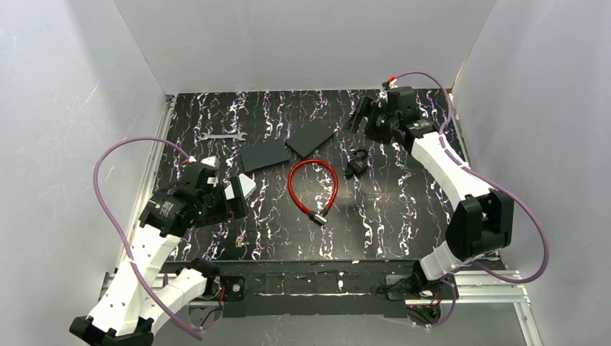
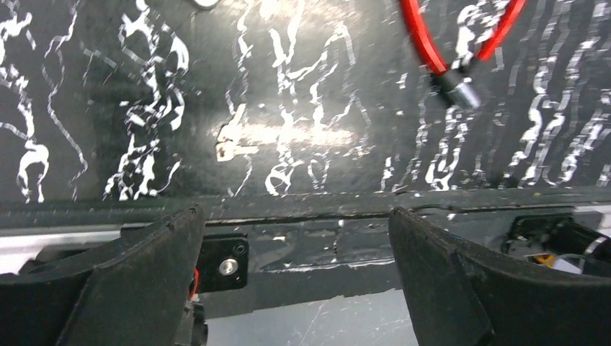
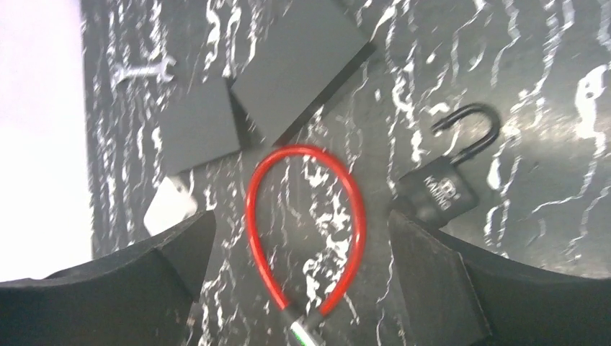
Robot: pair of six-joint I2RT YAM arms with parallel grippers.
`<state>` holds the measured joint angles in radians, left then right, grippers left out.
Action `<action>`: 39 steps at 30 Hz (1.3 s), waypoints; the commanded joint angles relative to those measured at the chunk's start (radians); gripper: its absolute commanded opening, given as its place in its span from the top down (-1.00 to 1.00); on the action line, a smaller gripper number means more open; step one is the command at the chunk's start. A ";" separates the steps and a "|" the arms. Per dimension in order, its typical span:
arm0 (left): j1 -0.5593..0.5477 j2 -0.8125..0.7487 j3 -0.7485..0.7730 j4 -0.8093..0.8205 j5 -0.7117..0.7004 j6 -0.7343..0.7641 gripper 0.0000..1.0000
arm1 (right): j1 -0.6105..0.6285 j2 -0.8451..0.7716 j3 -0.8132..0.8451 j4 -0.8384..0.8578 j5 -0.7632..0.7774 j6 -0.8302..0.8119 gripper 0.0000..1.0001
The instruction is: Unlock with the key
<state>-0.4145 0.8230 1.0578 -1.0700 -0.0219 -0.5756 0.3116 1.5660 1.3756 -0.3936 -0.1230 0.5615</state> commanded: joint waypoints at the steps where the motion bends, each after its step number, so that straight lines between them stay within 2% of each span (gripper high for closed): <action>1: 0.003 -0.018 -0.063 -0.066 -0.080 -0.034 -0.95 | -0.041 -0.032 -0.121 0.045 -0.245 0.012 -0.97; 2: 0.003 -0.020 -0.076 -0.065 -0.085 -0.035 -0.94 | -0.033 -0.040 -0.136 0.049 -0.259 -0.003 -0.97; 7: 0.003 -0.006 -0.165 -0.064 -0.136 -0.069 -0.80 | 0.097 -0.047 -0.081 -0.110 -0.069 -0.110 -0.97; 9: 0.003 0.012 -0.187 -0.045 -0.140 -0.087 -0.70 | 0.129 -0.040 -0.072 -0.140 -0.072 -0.116 -0.97; 16: 0.002 0.136 -0.238 0.060 -0.142 -0.124 -0.55 | 0.213 -0.069 -0.084 -0.188 -0.050 -0.119 -0.96; 25: 0.002 0.309 -0.283 0.231 -0.144 -0.098 -0.31 | 0.224 -0.122 -0.139 -0.250 -0.063 -0.118 -0.96; 39: 0.003 0.456 -0.378 0.322 -0.132 -0.107 -0.20 | 0.224 -0.174 -0.150 -0.295 -0.027 -0.157 -0.96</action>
<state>-0.4145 1.2571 0.7000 -0.7640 -0.1357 -0.6641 0.5331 1.4314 1.2320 -0.6674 -0.1704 0.4297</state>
